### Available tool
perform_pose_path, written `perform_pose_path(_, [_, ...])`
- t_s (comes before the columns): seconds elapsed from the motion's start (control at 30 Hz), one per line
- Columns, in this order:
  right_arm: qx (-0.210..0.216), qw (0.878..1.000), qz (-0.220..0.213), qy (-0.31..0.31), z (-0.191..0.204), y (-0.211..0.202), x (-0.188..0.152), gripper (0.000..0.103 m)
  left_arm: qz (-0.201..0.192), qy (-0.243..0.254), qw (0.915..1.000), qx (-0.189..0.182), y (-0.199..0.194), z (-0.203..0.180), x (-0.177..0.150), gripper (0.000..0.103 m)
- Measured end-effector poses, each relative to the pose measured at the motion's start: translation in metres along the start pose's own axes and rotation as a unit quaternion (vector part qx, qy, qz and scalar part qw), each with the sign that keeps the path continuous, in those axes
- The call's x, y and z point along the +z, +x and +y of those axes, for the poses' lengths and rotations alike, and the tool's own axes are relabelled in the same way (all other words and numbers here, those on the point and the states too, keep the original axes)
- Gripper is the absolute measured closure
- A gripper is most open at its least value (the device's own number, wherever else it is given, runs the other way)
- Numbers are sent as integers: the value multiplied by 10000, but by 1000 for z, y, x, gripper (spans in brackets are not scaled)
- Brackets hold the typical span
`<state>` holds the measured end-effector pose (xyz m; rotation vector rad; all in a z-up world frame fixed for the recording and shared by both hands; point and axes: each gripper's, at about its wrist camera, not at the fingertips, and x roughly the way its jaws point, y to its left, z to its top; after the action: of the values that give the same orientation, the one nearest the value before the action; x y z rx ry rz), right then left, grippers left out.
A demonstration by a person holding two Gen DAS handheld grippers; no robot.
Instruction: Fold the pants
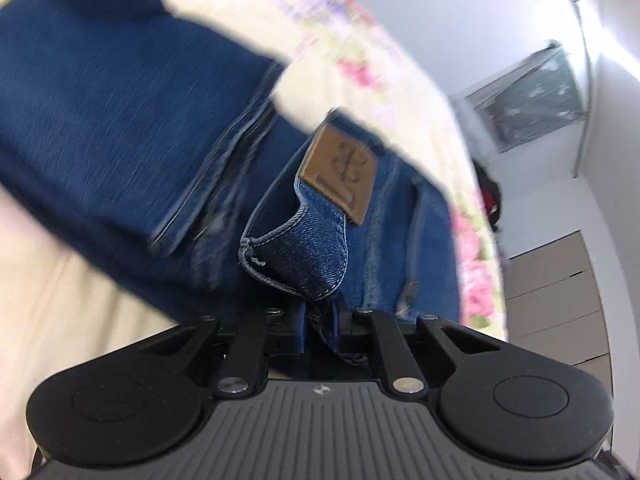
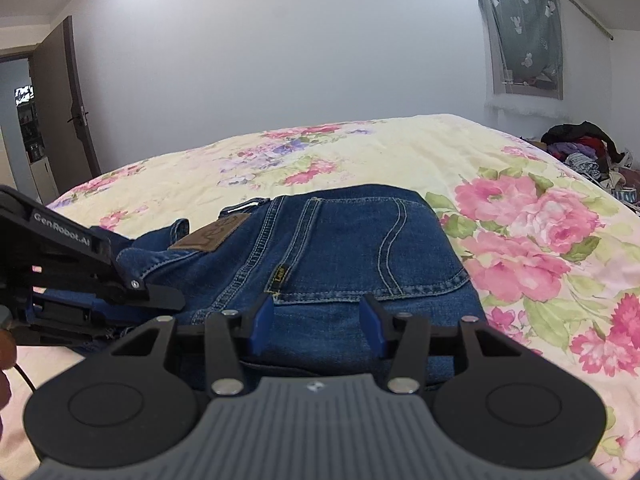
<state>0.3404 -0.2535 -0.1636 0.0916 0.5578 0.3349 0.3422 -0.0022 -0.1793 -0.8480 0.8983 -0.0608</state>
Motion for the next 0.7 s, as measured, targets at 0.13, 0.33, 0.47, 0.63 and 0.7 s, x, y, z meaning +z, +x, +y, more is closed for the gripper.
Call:
perform_pose_path(0.13, [21, 9999, 109, -123, 5, 4, -3, 58, -92, -80, 9999, -9, -6, 6, -5, 90])
perform_pose_path(0.33, [160, 9997, -143, -96, 5, -2, -1, 58, -438, 25, 9990, -14, -28, 2, -11, 97])
perform_pose_path(0.47, [105, 9995, 141, -262, 11, 8, -4, 58, 4, 287, 9988, 406, -5, 6, -14, 91])
perform_pose_path(0.63, [-125, 9953, 600, -747, 21, 22, -15, 57, -49, 406, 9987, 294, -14, 0, -15, 90])
perform_pose_path(0.7, [-116, 9957, 579, -707, 20, 22, -15, 56, -68, 389, 9989, 243, -17, 3, -14, 86])
